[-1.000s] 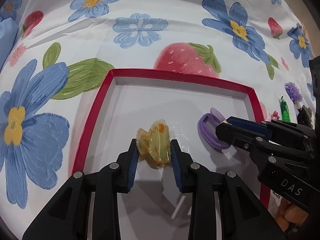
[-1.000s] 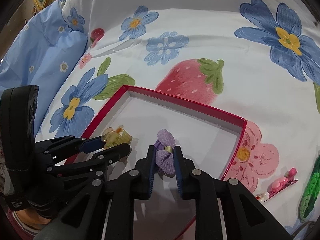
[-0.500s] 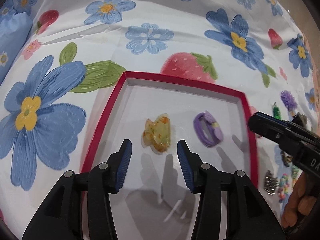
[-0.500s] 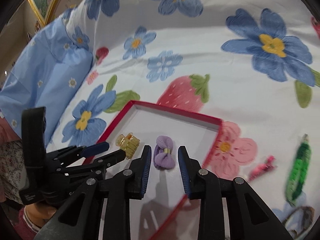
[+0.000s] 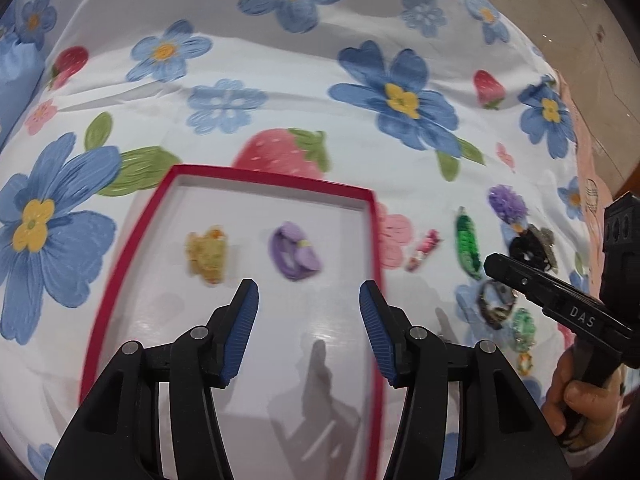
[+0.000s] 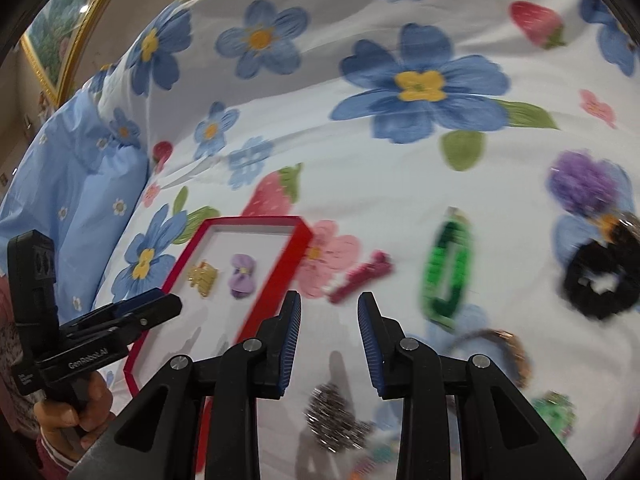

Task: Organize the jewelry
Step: 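Move both tools back toward the pink clip and green hair tie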

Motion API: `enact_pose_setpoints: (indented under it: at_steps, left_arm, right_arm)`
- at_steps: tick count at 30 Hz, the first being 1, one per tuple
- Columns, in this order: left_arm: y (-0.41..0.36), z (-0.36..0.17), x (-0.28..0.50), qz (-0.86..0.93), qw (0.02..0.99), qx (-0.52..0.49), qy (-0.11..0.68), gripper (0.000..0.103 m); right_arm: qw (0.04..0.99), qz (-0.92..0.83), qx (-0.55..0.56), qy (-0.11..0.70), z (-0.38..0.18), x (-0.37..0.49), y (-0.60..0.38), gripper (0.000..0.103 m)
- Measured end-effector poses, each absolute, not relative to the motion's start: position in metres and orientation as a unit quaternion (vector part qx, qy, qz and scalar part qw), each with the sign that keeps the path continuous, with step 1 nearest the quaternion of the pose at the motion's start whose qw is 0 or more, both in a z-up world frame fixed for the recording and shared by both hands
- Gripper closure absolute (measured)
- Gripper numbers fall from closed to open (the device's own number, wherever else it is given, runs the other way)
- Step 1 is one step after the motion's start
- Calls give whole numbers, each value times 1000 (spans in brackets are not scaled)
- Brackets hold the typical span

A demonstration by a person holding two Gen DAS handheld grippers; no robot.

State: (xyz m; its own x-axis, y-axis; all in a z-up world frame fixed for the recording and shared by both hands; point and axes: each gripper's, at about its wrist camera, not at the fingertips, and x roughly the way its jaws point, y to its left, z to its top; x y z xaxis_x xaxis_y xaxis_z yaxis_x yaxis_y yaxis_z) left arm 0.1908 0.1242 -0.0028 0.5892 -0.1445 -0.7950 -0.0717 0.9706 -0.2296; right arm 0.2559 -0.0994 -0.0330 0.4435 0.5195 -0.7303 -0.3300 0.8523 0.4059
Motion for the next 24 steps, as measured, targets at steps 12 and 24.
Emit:
enact_pose_setpoints:
  at_steps: [12, 24]
  left_arm:
    - [76, 6, 196, -59, 885, -91, 453, 51]
    - [46, 2, 209, -82, 882, -56, 461, 51]
  right_arm:
    - [856, 214, 118, 455, -28, 244, -155, 67]
    - [858, 204, 124, 455, -32, 251, -169, 67]
